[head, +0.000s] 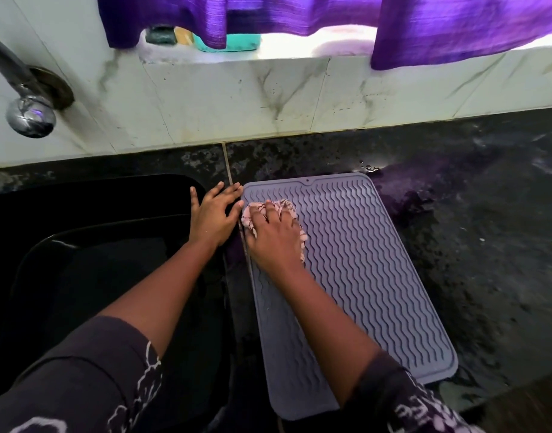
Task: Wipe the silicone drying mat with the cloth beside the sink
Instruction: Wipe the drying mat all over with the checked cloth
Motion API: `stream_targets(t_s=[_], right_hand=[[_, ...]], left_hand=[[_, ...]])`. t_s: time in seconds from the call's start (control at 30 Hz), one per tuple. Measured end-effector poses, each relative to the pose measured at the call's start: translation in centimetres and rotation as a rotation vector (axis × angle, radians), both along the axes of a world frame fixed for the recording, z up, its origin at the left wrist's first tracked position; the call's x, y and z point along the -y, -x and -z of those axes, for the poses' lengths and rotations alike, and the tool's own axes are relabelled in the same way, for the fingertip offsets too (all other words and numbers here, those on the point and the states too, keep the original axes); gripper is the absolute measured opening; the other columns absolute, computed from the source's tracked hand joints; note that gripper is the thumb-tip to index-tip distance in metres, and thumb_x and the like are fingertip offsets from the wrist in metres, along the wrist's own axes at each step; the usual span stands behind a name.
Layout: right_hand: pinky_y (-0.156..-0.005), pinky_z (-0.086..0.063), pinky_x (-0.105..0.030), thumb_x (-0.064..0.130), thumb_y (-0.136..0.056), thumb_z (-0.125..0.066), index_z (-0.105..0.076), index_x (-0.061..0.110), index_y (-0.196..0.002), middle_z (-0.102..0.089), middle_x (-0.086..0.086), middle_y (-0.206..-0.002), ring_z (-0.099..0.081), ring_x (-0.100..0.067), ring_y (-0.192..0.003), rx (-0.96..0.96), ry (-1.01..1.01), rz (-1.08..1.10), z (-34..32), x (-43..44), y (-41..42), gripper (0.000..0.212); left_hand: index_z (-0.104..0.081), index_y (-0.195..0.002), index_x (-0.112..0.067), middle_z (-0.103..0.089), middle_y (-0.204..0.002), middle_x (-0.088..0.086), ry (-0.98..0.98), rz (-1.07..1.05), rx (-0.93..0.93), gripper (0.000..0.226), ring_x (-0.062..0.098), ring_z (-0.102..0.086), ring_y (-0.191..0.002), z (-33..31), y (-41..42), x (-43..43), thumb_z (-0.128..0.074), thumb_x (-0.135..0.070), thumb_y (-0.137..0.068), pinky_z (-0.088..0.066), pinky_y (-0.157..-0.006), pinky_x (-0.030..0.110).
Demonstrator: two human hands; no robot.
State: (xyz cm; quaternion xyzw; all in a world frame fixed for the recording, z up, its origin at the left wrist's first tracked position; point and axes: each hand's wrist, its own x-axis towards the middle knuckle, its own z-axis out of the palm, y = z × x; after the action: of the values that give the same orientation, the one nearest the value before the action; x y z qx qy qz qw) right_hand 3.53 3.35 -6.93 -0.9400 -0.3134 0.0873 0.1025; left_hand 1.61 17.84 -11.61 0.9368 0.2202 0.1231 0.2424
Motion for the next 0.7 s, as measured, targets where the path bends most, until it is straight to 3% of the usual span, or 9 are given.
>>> stream_targets(t_s=[0.17, 0.33, 0.47, 0.53, 0.7], right_hand=[[-0.105, -0.029, -0.048, 0.031, -0.096, -0.037, -0.027, 0.01, -0.145, -0.031, -0.017, -0.15, -0.027, -0.039, -0.134, 0.051, 0.108, -0.039, -0.5, 1.3, 2.1, 0.054], [-0.095, -0.038, -0.043, 0.036, -0.095, -0.037, -0.047, 0.015, -0.132, -0.05, -0.01, -0.135, -0.042, -0.031, -0.12, -0.023, -0.013, -0.057, -0.5, 2.8, 2.7, 0.043], [-0.11, -0.01, -0.059, 0.056, -0.092, -0.03, -0.02, 0.028, -0.147, -0.016, -0.008, -0.157, -0.01, -0.038, -0.141, -0.047, 0.013, -0.009, 0.9, 0.5, 2.3, 0.062], [-0.11, -0.01, -0.061, 0.058, -0.091, -0.029, -0.014, 0.028, -0.148, -0.012, -0.009, -0.157, -0.008, -0.039, -0.142, -0.018, 0.05, -0.022, 1.5, 0.3, 2.4, 0.066], [-0.111, -0.018, -0.052, 0.039, -0.095, -0.036, -0.014, 0.015, -0.148, -0.019, -0.015, -0.155, -0.014, -0.038, -0.141, -0.019, 0.053, -0.051, 0.4, 3.4, 5.0, 0.063]], left_hand=[[-0.05, -0.135, -0.031, -0.047, -0.143, -0.015, -0.005, 0.001, -0.002, 0.04, 0.011, -0.029, -0.14, -0.1, -0.1, 0.1, -0.043, -0.041, -0.096, 0.015, -0.113, 0.047], [-0.05, -0.135, -0.031, -0.046, -0.143, -0.015, -0.008, -0.002, -0.006, 0.041, 0.011, -0.029, -0.14, -0.2, -0.1, 0.1, -0.043, -0.041, -0.096, 0.014, -0.113, 0.048], [-0.05, -0.135, -0.031, -0.046, -0.143, -0.016, -0.032, 0.0, -0.013, 0.04, 0.01, -0.029, -0.14, -0.1, 0.0, 0.1, -0.043, -0.041, -0.096, 0.013, -0.113, 0.048], [-0.05, -0.135, -0.032, -0.047, -0.143, -0.016, -0.044, 0.001, -0.016, 0.041, 0.01, -0.029, -0.14, -0.1, -0.1, 0.1, -0.043, -0.042, -0.096, 0.013, -0.113, 0.048], [-0.049, -0.136, -0.032, -0.046, -0.143, -0.016, -0.046, -0.005, -0.038, 0.042, 0.011, -0.028, -0.141, -0.3, -0.1, 0.2, -0.041, -0.043, -0.097, 0.015, -0.113, 0.048]])
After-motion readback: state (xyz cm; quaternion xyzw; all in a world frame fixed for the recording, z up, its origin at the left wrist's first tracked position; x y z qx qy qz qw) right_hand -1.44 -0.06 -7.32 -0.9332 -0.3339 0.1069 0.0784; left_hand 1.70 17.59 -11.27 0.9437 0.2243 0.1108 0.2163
